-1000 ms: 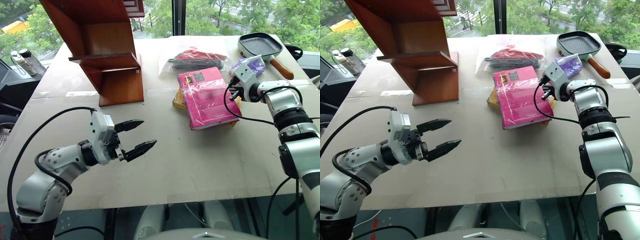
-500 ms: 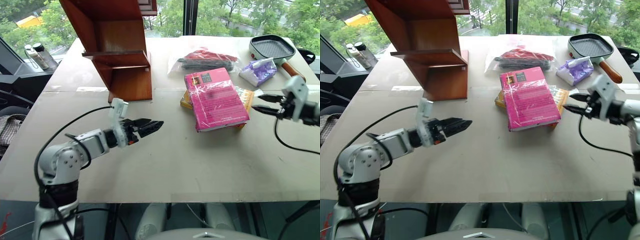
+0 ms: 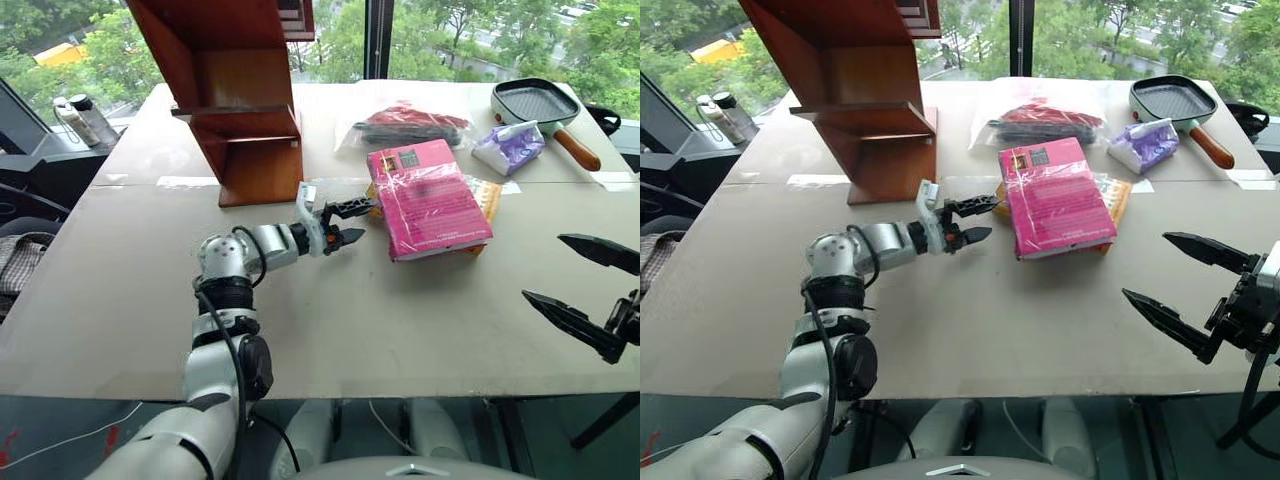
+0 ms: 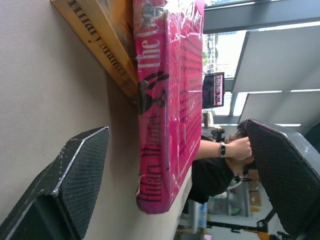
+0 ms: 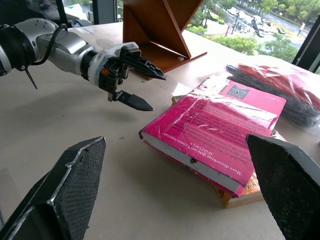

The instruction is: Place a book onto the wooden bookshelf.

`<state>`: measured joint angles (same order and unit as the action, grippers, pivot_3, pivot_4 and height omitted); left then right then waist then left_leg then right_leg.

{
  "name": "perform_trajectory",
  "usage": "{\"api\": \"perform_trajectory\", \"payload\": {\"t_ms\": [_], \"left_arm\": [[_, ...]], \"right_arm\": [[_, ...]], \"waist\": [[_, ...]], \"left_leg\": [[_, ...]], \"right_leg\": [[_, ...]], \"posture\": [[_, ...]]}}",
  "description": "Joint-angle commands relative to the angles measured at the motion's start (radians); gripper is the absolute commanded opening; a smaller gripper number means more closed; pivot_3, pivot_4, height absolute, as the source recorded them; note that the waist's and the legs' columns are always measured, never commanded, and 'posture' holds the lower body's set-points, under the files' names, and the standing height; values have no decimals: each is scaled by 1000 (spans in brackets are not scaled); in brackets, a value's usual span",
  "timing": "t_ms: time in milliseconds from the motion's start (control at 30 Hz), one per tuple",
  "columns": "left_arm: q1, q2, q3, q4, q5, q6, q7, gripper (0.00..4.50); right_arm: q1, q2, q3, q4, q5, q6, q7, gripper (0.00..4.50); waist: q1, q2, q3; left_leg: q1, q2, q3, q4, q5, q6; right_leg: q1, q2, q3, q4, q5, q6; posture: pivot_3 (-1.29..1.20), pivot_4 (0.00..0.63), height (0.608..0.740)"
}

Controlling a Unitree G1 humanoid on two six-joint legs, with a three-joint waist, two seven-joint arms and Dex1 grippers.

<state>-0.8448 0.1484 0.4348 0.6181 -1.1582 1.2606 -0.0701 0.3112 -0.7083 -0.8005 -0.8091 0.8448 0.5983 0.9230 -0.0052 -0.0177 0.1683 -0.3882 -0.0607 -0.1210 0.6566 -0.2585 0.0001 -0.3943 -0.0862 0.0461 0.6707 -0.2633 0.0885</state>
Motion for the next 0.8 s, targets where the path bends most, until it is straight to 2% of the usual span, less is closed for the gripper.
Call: {"api": "perform_trajectory", "payload": {"t_ms": [33,167,400,533,600,700,767,800], "left_arm": [[-92,-12,-7,153,72,-77,-97,4500],[-181,-38,-35,322,174,-168,-217,4500],[-265,-96,-73,493,324,-261,-402,4500],[-281,-98,-61,545,375,-282,-458,3424],[-287,-90,-49,559,389,-278,-477,2313],[-290,-71,-28,570,402,-257,-498,962],[-287,-53,-25,559,410,-219,-517,195],[-283,-39,-26,545,410,-191,-531,54]], "right_arm": [[23,3,-19,-70,50,-22,-61,4449],[44,17,29,-94,26,-49,-108,4449],[78,23,42,-132,32,-80,-170,4449],[104,22,38,-159,46,-90,-198,4500],[123,28,46,-170,41,-97,-207,4500],[140,33,67,-184,30,-109,-223,4500],[141,30,78,-183,29,-116,-232,4500],[137,27,86,-181,29,-120,-237,4500]], "waist": [[0,0,0],[-1,-1,0],[-3,-1,0],[-5,-1,0],[-5,-1,0],[-6,-1,0],[-9,-1,0],[-10,-1,0]], "left_leg": [[0,0,0,0,0,-1],[-3,0,0,0,2,-3],[-5,0,-2,0,2,-3],[-5,0,-2,0,2,-3],[-5,0,-2,0,2,-3],[-5,0,-2,0,2,-3],[-5,0,-2,0,2,-3],[-5,0,-2,0,2,-3]], "right_leg": [[0,0,0,0,0,0],[-1,0,-1,-2,0,0],[-1,0,-3,-6,0,0],[-1,0,-3,-6,0,0],[-1,0,-3,-6,0,0],[-1,0,-3,-6,0,1],[-1,0,-3,-6,0,1],[-1,0,-3,-6,0,1]], "posture": [[0,150,740],[0,150,740],[0,150,740],[0,150,740],[0,150,740],[0,150,740],[0,150,740],[0,150,740]]}}
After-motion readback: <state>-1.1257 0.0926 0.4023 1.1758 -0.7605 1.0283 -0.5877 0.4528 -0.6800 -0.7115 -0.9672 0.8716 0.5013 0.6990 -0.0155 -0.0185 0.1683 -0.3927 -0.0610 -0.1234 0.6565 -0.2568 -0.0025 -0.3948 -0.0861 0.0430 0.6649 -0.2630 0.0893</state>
